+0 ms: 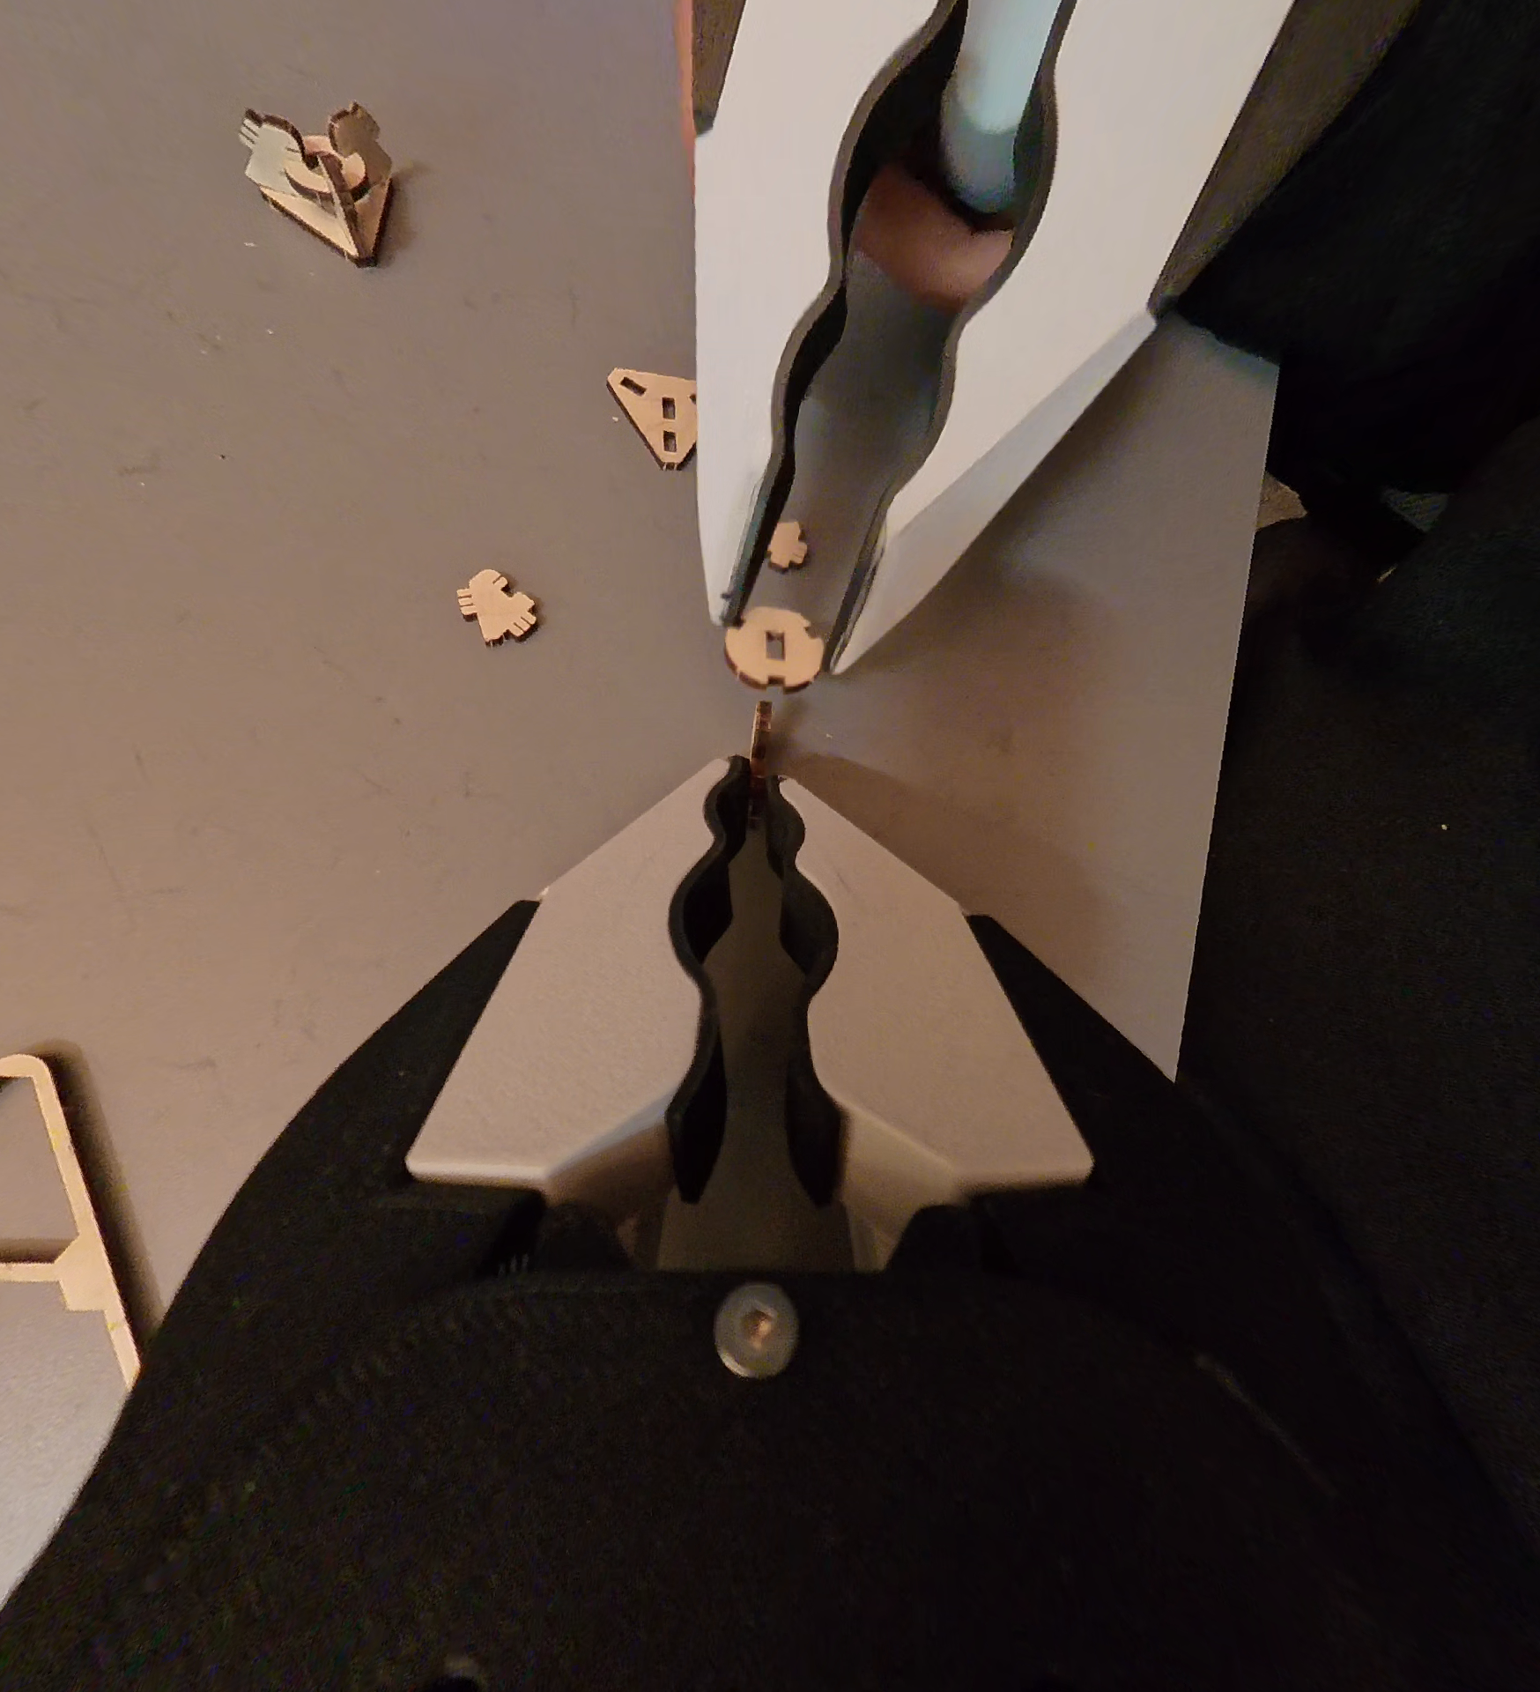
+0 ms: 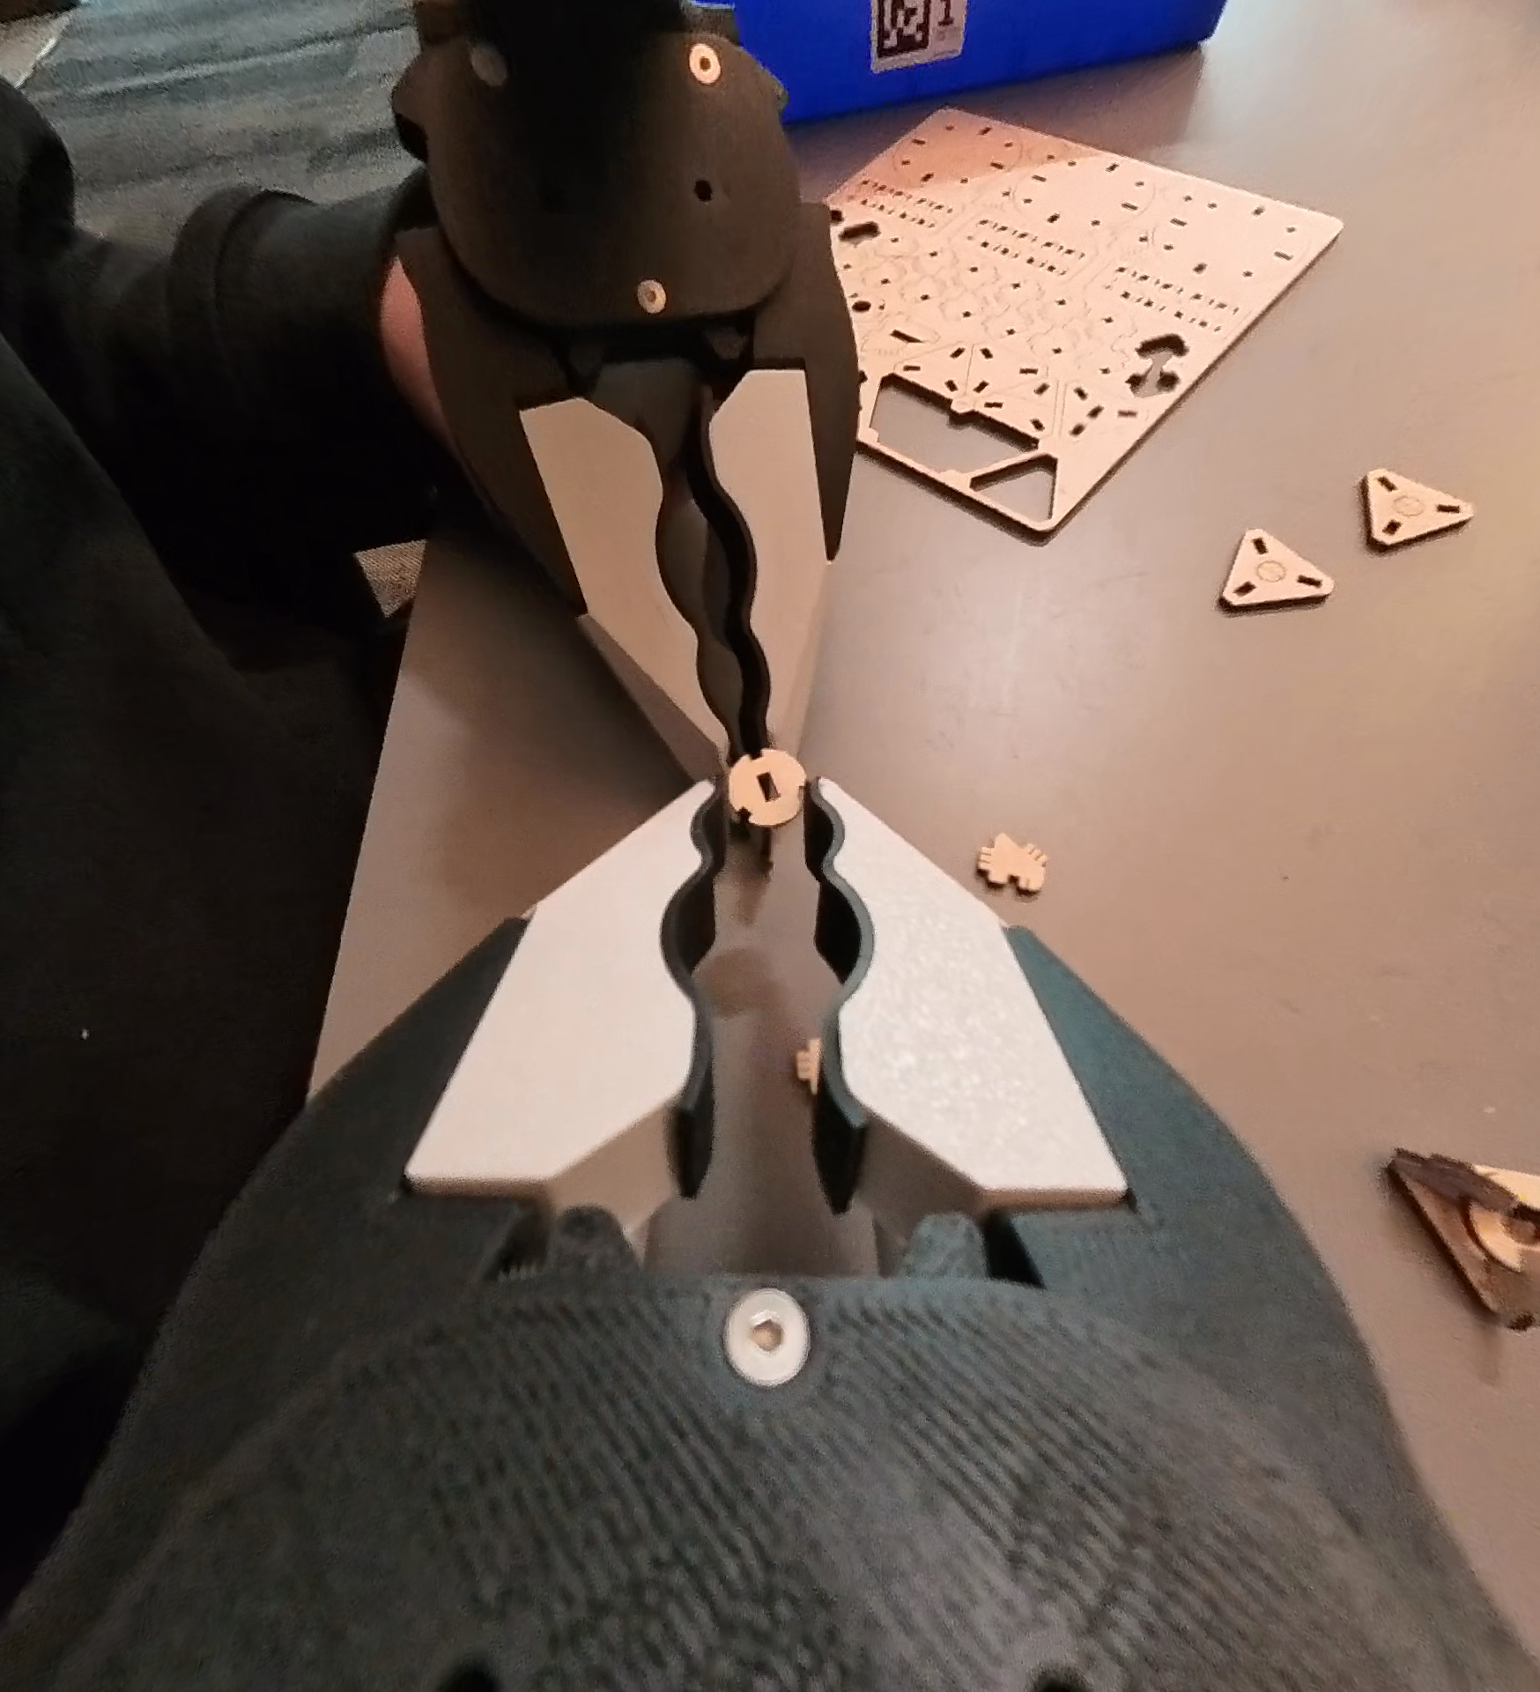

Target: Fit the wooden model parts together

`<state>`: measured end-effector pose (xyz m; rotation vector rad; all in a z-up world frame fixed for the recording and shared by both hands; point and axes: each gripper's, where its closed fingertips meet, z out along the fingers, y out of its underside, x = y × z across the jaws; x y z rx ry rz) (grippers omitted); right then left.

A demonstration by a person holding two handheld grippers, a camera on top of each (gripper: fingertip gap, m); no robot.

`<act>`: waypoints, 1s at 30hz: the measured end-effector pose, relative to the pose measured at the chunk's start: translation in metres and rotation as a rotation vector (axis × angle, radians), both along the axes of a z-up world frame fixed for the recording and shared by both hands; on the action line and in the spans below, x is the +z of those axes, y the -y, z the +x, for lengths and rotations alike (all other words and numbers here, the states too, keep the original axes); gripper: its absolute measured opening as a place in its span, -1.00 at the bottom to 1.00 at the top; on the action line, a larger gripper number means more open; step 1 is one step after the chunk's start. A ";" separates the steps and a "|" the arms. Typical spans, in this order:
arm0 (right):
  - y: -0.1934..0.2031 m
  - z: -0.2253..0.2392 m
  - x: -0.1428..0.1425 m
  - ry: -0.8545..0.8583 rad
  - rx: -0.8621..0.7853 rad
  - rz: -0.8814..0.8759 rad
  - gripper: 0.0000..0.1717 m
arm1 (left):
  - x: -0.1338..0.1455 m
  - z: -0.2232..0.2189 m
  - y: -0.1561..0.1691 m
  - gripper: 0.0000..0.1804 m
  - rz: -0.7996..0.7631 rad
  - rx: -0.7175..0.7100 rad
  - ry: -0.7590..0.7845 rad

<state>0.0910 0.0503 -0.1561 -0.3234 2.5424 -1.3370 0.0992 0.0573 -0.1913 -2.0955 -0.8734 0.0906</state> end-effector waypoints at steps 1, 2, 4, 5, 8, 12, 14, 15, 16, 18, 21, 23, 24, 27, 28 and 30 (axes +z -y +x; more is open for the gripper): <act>0.001 0.001 -0.001 0.003 -0.005 0.011 -0.83 | 0.000 0.000 0.000 -1.00 -0.001 0.000 -0.001; 0.001 0.003 -0.003 0.006 -0.004 0.022 -0.83 | 0.000 0.000 0.000 -1.00 -0.002 -0.001 -0.002; 0.001 0.005 -0.008 0.000 -0.005 0.050 -0.83 | 0.000 0.000 0.000 -1.00 -0.004 -0.001 -0.004; 0.001 0.004 -0.011 -0.011 -0.009 0.062 -0.83 | 0.000 0.000 0.000 -1.00 -0.005 -0.001 -0.005; 0.000 0.003 -0.015 -0.025 -0.010 0.084 -0.83 | 0.000 0.000 0.000 -1.00 -0.010 -0.003 -0.011; 0.000 0.006 -0.015 -0.031 0.005 0.094 -0.83 | 0.000 0.000 -0.001 -1.00 -0.018 -0.005 -0.020; 0.000 0.006 -0.016 -0.044 0.005 0.097 -0.83 | 0.000 0.000 -0.001 -1.00 -0.019 -0.004 -0.021; 0.000 0.006 -0.016 -0.051 0.005 0.098 -0.83 | 0.000 0.000 -0.001 -1.00 -0.019 -0.005 -0.021; 0.000 0.006 -0.016 -0.057 0.006 0.099 -0.83 | 0.000 0.000 -0.001 -1.00 -0.020 -0.005 -0.022; 0.000 0.006 -0.016 -0.072 0.007 0.103 -0.83 | 0.000 0.000 -0.001 -1.00 -0.024 -0.006 -0.026; -0.001 0.006 -0.016 -0.084 0.010 0.109 -0.83 | 0.000 0.001 -0.001 -1.00 -0.028 -0.008 -0.031; -0.002 0.004 -0.017 -0.094 0.005 0.118 -0.83 | 0.000 0.001 -0.001 -1.00 -0.029 -0.009 -0.032; -0.002 0.004 -0.017 -0.095 0.006 0.121 -0.83 | 0.000 0.001 -0.001 -1.00 -0.029 -0.009 -0.032; -0.002 0.004 -0.017 -0.100 0.007 0.129 -0.83 | 0.000 0.001 -0.001 -1.00 -0.031 -0.011 -0.035; -0.002 0.004 -0.017 -0.105 0.007 0.134 -0.83 | -0.001 0.001 -0.001 -1.00 -0.032 -0.011 -0.035; -0.002 0.005 -0.019 -0.114 0.006 0.148 -0.83 | -0.001 0.001 -0.002 -1.00 -0.036 -0.014 -0.040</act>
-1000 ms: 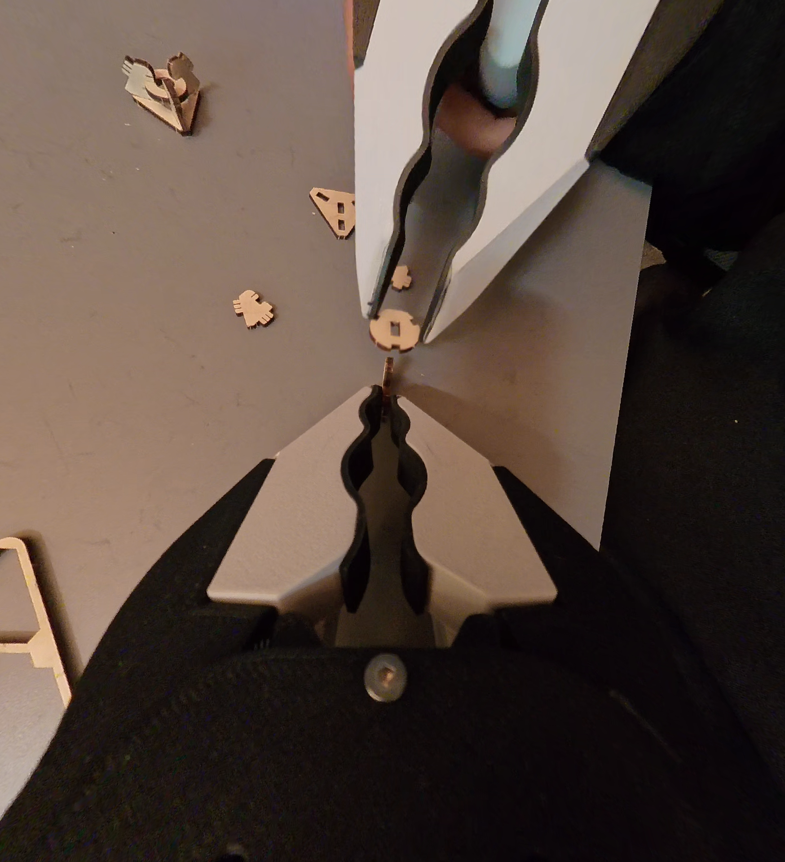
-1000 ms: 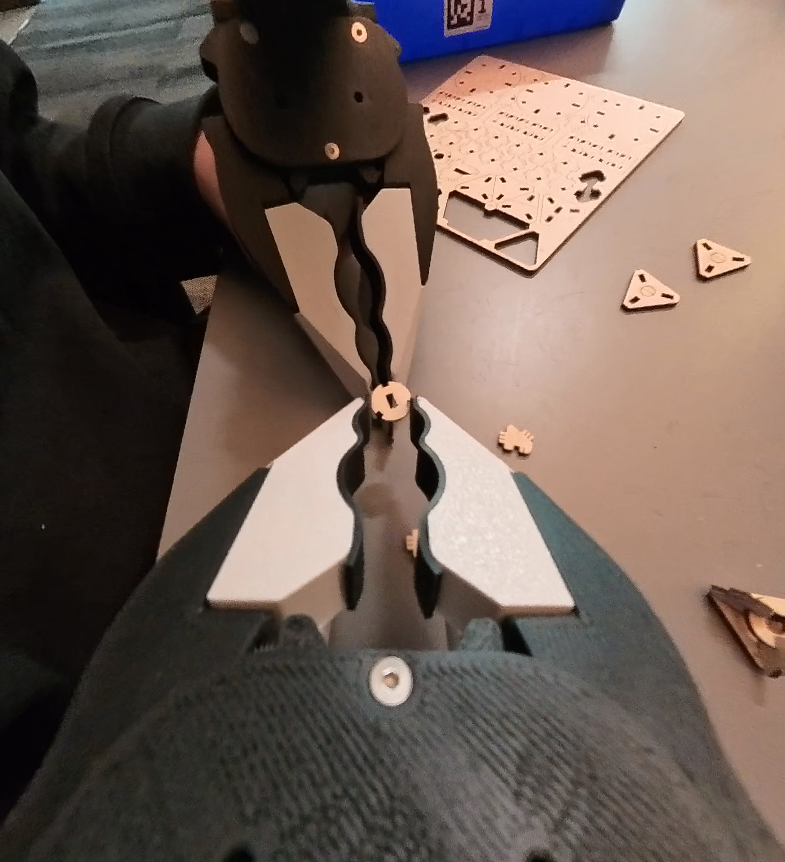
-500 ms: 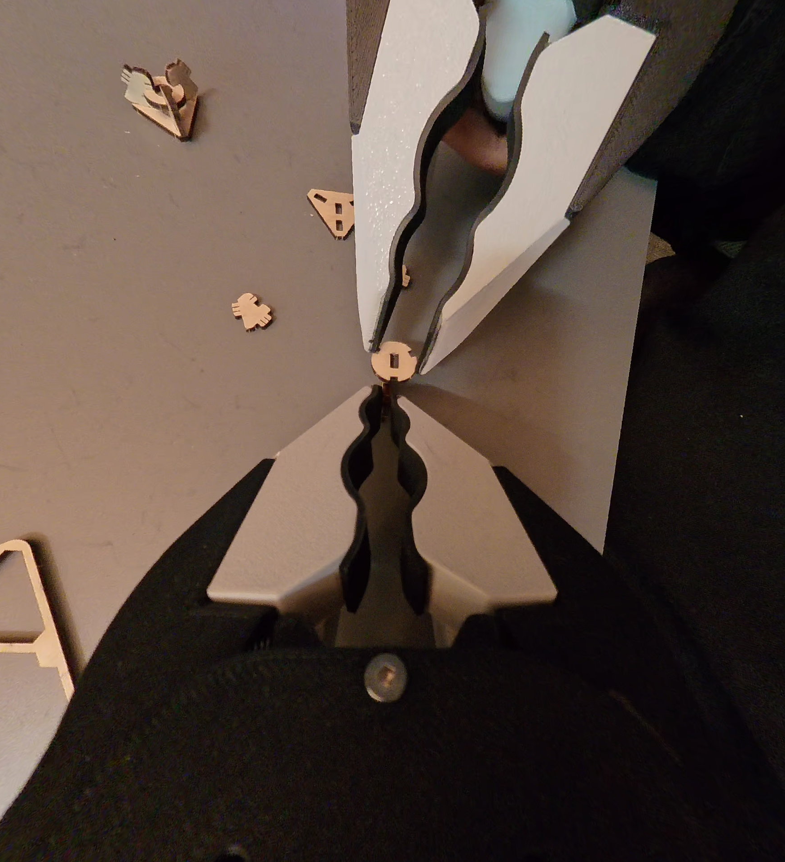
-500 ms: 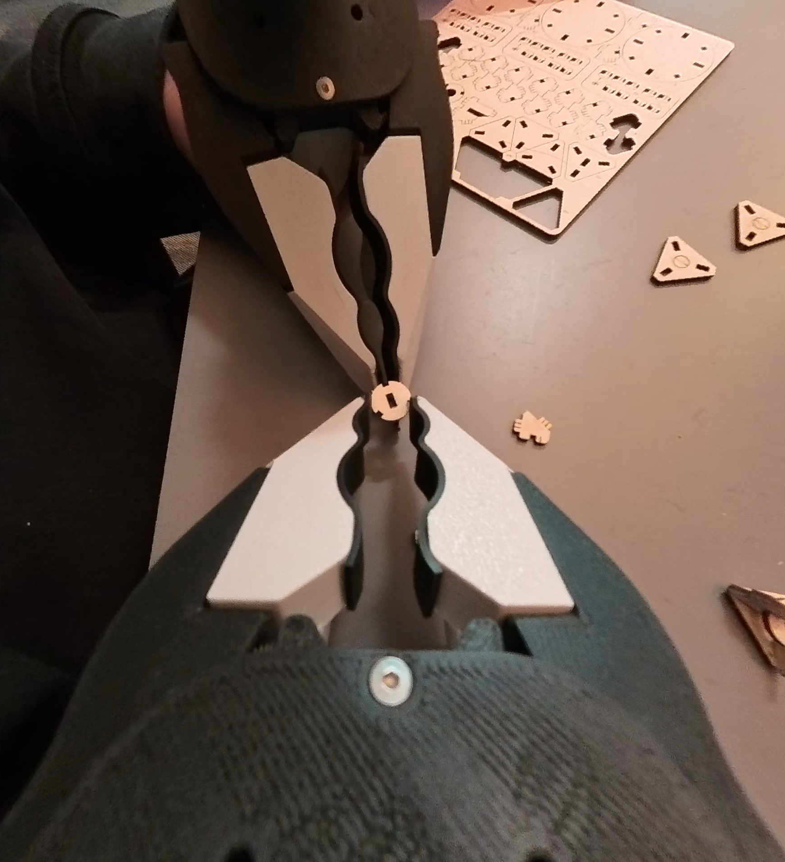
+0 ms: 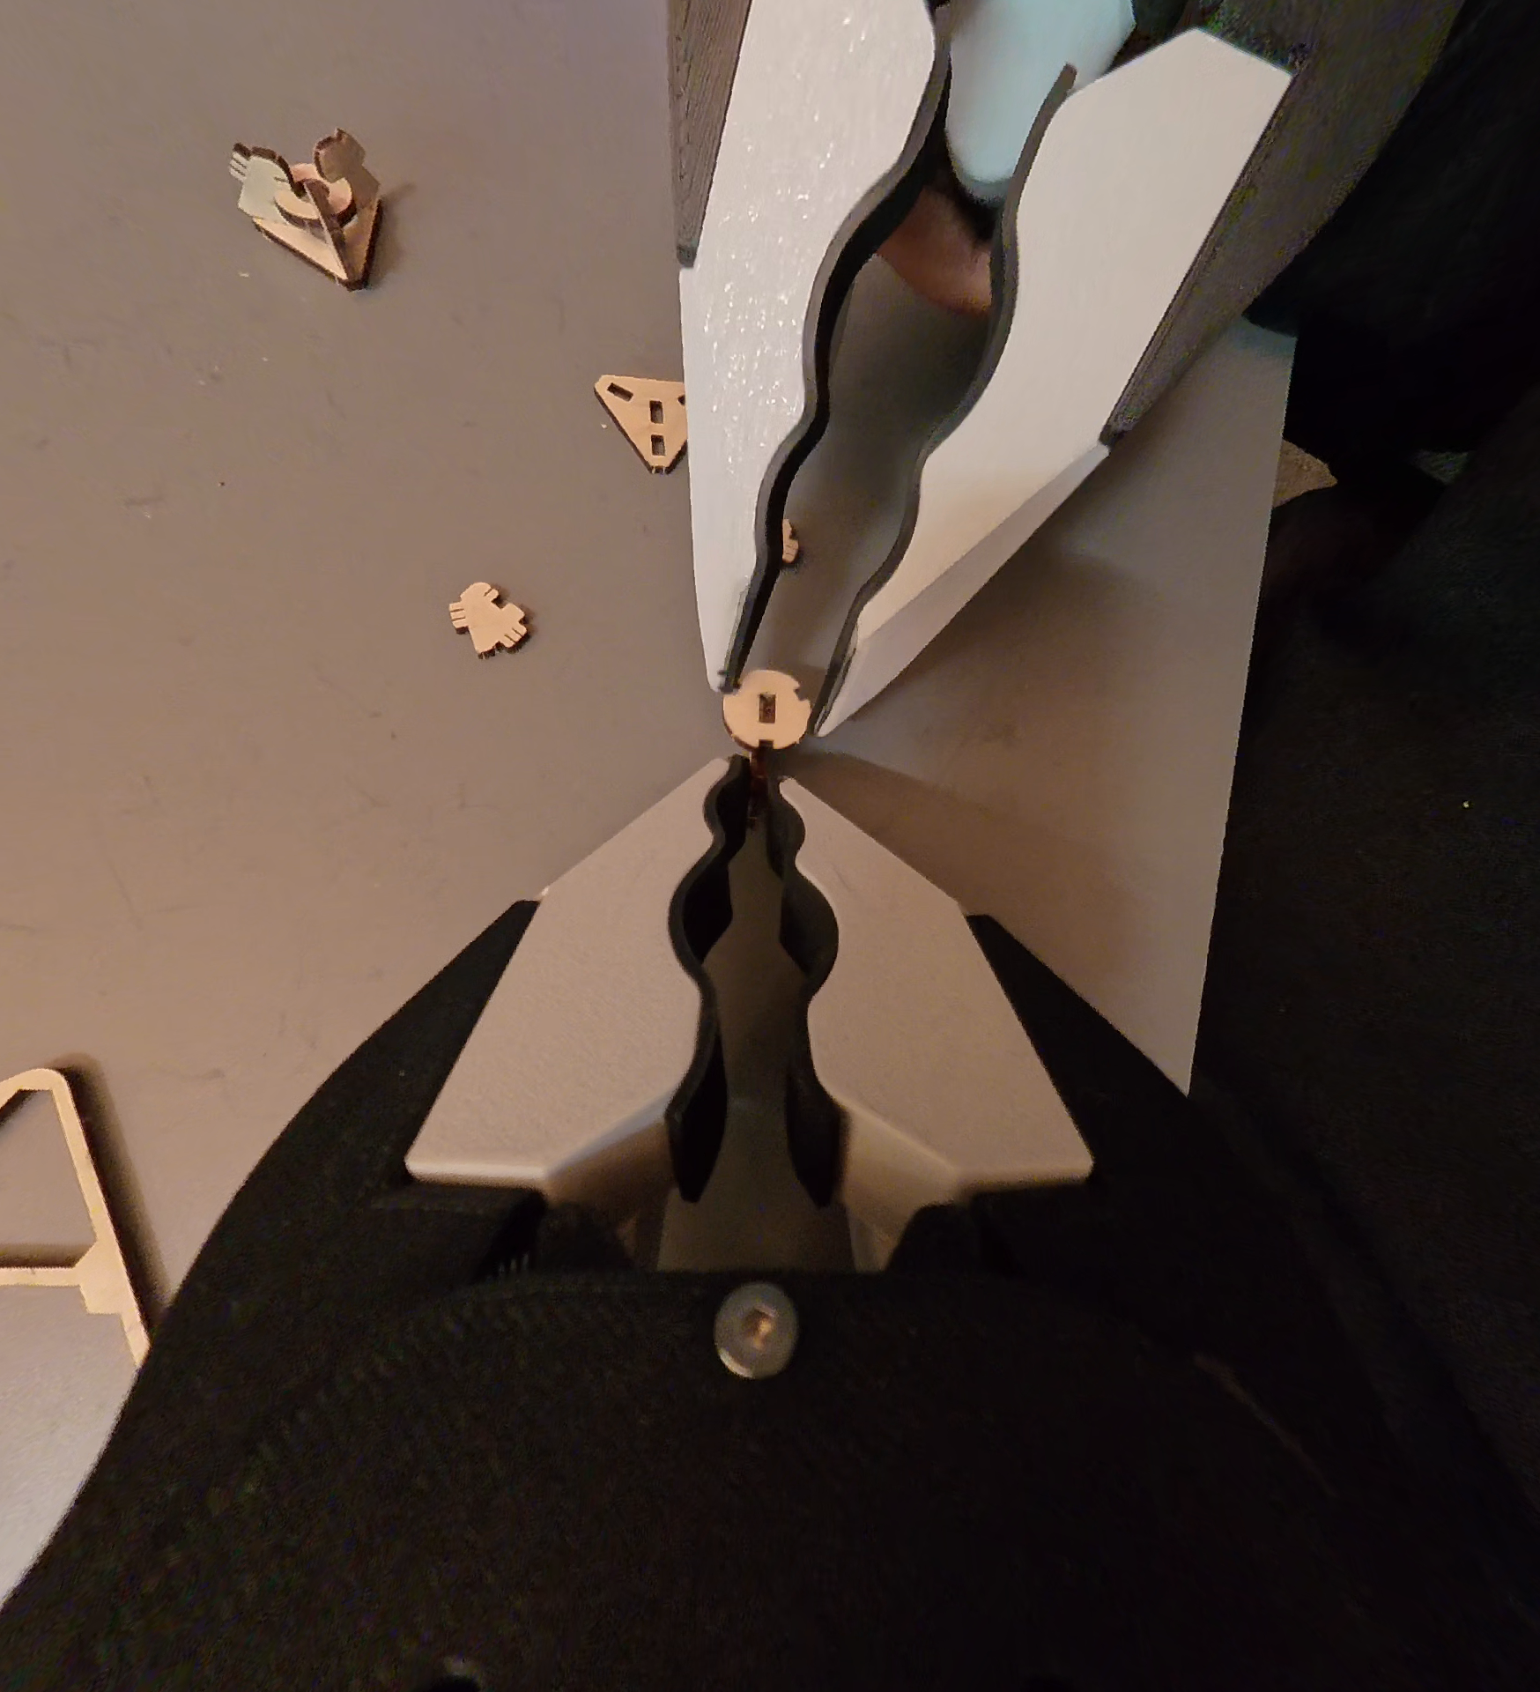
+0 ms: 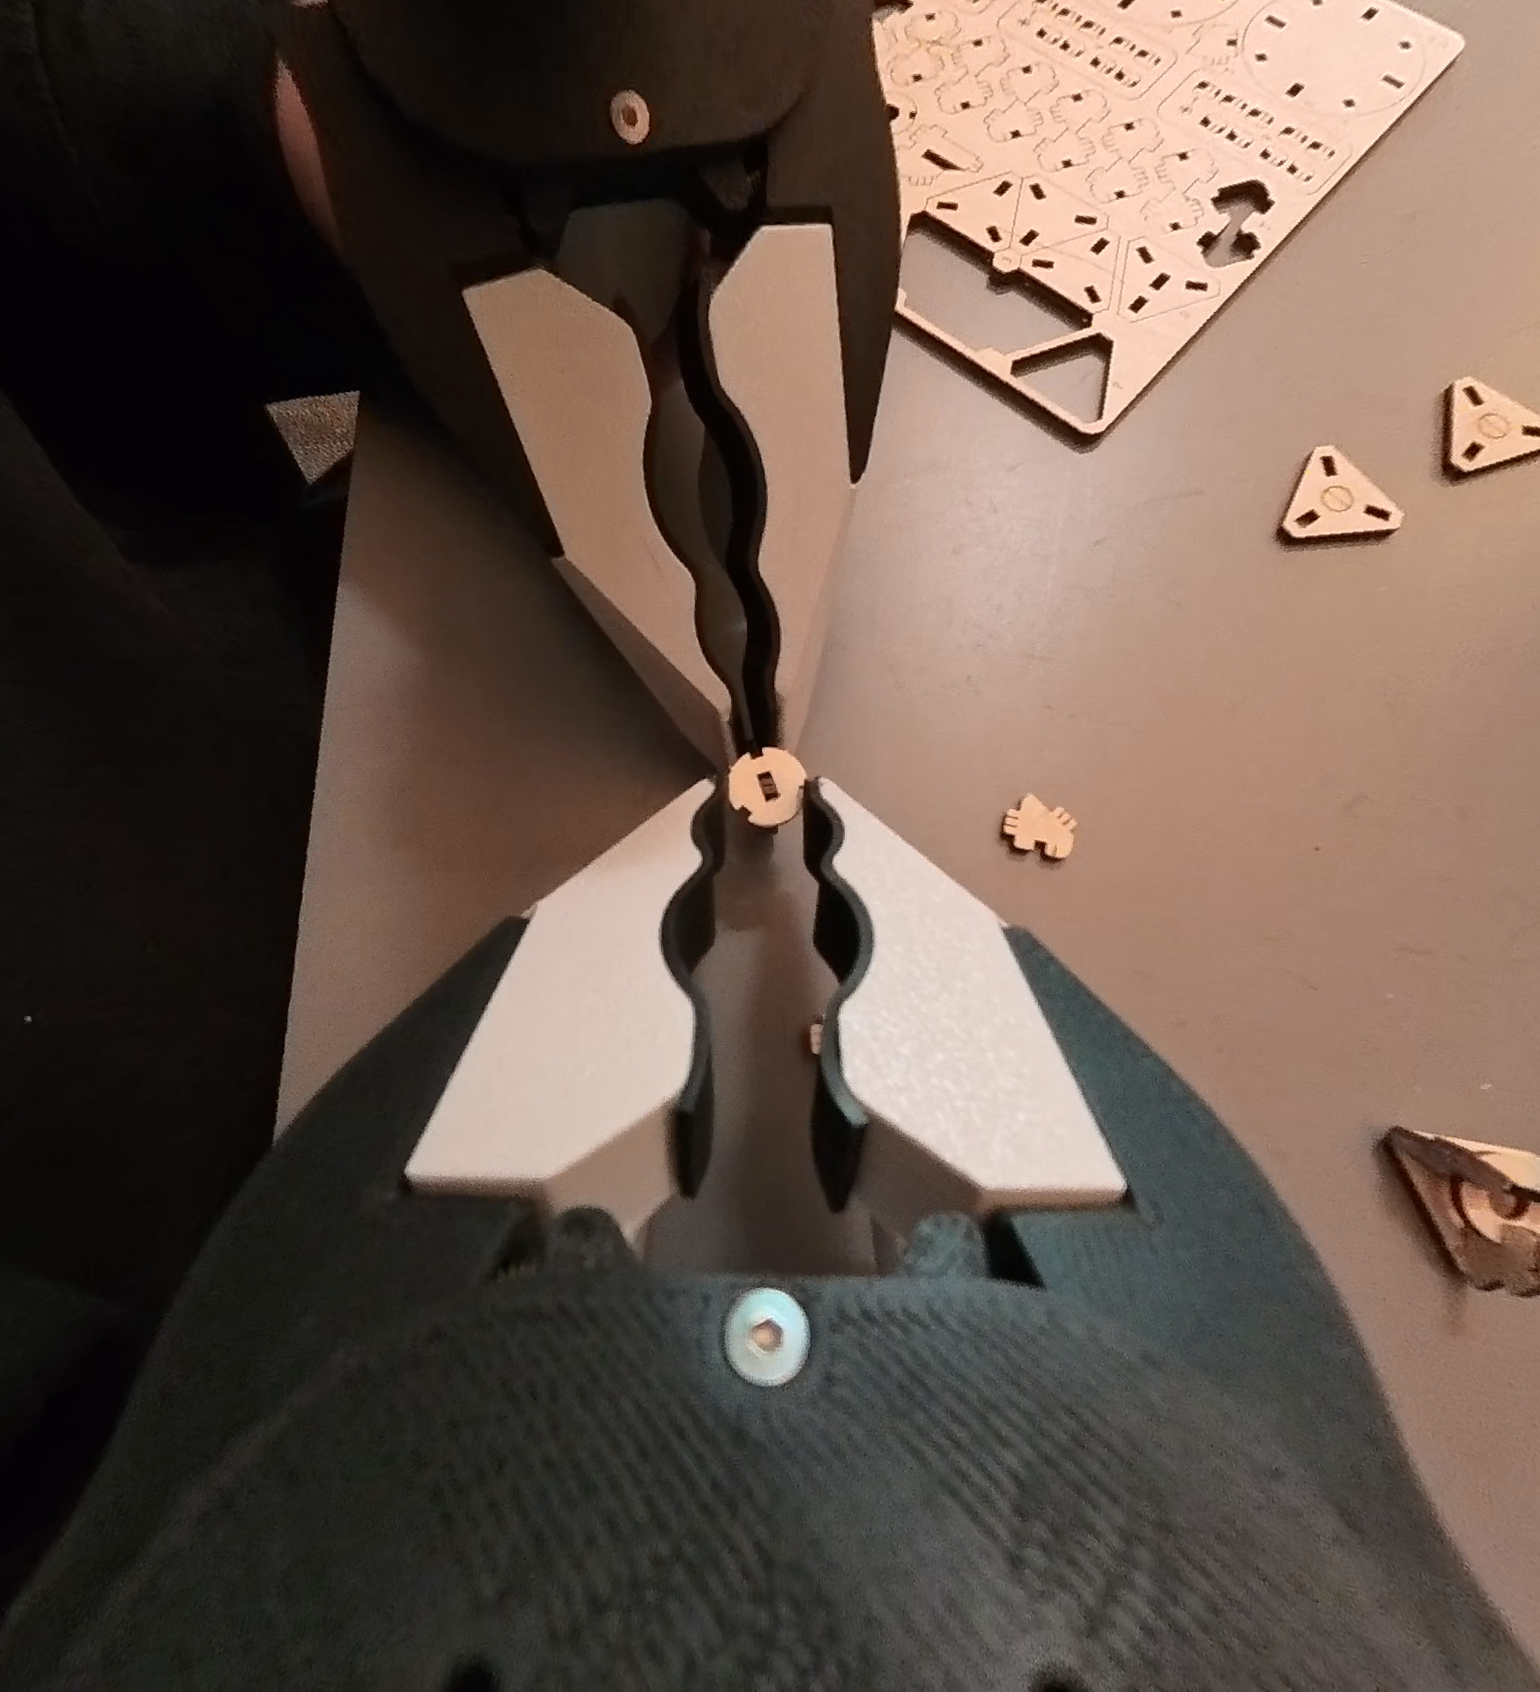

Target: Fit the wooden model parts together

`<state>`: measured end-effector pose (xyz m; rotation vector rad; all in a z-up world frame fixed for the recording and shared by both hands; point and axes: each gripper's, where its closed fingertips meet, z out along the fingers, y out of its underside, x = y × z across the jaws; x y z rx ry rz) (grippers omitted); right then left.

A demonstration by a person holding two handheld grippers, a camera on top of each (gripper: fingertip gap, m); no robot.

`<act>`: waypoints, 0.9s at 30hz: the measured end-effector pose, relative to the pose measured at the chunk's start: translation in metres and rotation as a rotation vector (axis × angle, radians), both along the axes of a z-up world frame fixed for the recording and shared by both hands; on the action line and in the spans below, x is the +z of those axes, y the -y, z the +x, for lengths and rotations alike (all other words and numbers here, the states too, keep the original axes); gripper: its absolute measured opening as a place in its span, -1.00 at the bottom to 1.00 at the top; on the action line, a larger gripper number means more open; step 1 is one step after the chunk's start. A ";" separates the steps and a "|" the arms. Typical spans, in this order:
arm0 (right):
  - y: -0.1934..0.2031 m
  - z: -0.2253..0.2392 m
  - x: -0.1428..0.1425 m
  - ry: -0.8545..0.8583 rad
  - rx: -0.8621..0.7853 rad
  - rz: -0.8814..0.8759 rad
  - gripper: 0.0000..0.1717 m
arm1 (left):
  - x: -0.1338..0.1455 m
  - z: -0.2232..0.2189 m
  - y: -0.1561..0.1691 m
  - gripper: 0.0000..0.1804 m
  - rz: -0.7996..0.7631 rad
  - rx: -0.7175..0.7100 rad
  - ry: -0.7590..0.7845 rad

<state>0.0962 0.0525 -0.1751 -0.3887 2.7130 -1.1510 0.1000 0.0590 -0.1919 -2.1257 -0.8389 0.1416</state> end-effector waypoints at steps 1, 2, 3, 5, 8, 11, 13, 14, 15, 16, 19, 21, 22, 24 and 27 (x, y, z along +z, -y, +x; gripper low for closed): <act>0.000 0.000 0.000 -0.005 -0.002 0.006 -0.83 | 0.000 0.000 0.000 -1.00 -0.002 0.000 -0.002; 0.000 0.000 -0.001 -0.011 -0.004 0.013 -0.83 | 0.000 0.000 0.000 -1.00 -0.002 0.000 -0.003; 0.000 0.000 -0.003 -0.018 -0.005 0.023 -0.83 | 0.000 0.000 0.000 -1.00 -0.002 -0.001 -0.002; 0.000 0.000 -0.003 -0.027 -0.007 0.027 -0.83 | 0.000 0.000 0.000 -1.00 -0.002 -0.001 -0.002; -0.001 0.001 -0.003 -0.027 -0.004 0.027 -0.83 | 0.000 0.000 0.000 -1.00 -0.002 -0.003 -0.001; -0.001 0.001 -0.004 -0.023 0.001 0.026 -0.83 | 0.000 0.001 0.000 -0.99 0.001 -0.005 0.004; -0.001 0.001 -0.004 -0.028 0.004 0.025 -0.83 | -0.004 0.002 0.001 -0.99 -0.016 -0.007 0.026; -0.001 0.002 -0.004 -0.030 0.005 0.025 -0.83 | -0.007 0.003 0.001 -0.96 -0.030 -0.011 0.037; -0.001 0.002 -0.004 -0.032 0.006 0.024 -0.83 | -0.006 0.003 0.001 -0.97 -0.026 -0.012 0.030; -0.001 0.002 -0.004 -0.033 0.008 0.024 -0.83 | -0.006 0.004 0.001 -0.98 -0.026 -0.012 0.028; -0.001 0.002 -0.004 -0.037 0.006 0.025 -0.83 | -0.006 0.003 0.001 -0.98 -0.020 -0.012 0.036; -0.001 0.002 -0.004 -0.044 0.005 0.026 -0.83 | -0.006 0.004 0.001 -0.99 -0.017 -0.013 0.040; -0.001 0.002 -0.005 -0.050 0.006 0.032 -0.83 | -0.006 0.004 0.001 -0.99 -0.018 -0.018 0.039; -0.001 0.002 -0.006 -0.061 0.006 0.037 -0.83 | -0.006 0.004 0.001 -0.99 -0.025 -0.018 0.031; -0.001 0.002 -0.006 -0.075 0.007 0.042 -0.83 | -0.006 0.004 0.001 -0.99 -0.026 -0.018 0.031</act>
